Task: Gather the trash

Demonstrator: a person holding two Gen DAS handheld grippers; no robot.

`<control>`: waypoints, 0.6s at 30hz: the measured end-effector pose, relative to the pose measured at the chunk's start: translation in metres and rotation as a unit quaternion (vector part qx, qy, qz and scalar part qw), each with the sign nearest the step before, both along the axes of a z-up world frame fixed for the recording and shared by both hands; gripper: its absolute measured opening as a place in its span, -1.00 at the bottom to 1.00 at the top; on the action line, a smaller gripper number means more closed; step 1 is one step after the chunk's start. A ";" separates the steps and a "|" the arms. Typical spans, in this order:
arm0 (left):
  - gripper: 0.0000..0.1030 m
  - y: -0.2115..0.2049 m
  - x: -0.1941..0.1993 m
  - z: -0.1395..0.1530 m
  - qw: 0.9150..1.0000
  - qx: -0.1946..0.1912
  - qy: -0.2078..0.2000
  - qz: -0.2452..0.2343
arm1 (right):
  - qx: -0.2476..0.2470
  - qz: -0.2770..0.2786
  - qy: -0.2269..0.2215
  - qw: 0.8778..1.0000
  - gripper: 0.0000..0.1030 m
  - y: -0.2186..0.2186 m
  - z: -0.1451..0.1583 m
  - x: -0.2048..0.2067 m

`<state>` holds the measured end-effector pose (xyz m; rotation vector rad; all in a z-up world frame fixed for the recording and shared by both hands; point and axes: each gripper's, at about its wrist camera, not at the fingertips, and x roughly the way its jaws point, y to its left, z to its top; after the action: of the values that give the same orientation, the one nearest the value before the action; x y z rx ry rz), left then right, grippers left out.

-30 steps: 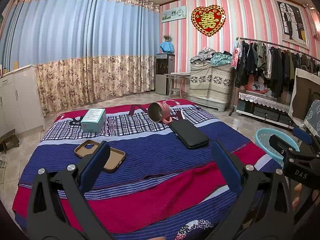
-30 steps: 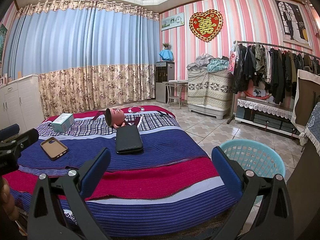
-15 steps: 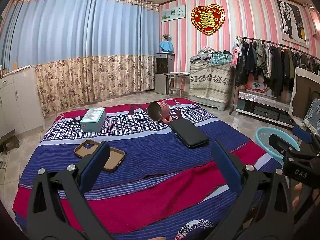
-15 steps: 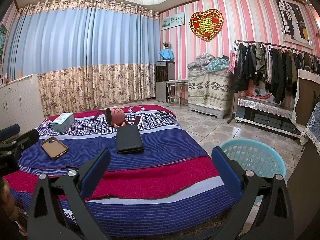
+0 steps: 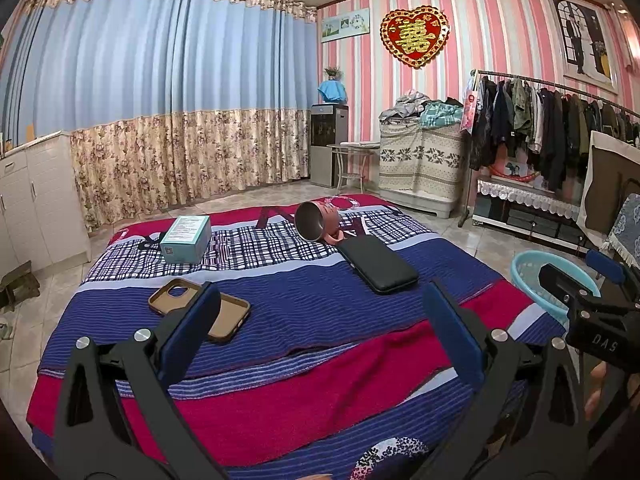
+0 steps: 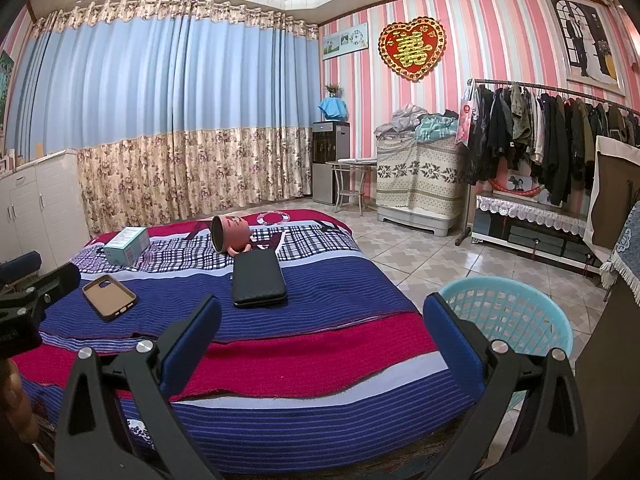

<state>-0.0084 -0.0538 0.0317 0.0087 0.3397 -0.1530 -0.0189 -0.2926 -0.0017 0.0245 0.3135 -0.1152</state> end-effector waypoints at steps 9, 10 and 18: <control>0.90 -0.001 0.000 0.000 1.000 -0.001 0.001 0.000 | -0.001 0.000 0.000 1.000 0.91 0.000 0.000 0.000; 0.90 -0.001 0.000 0.000 1.000 -0.001 0.001 0.000 | -0.001 0.000 0.000 1.000 0.91 0.000 0.000 0.000; 0.90 -0.001 0.000 0.000 1.000 0.000 0.001 -0.001 | 0.000 0.000 0.000 1.000 0.91 0.000 0.000 0.000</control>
<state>-0.0085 -0.0548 0.0322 0.0079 0.3413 -0.1542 -0.0191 -0.2929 -0.0019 0.0240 0.3136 -0.1156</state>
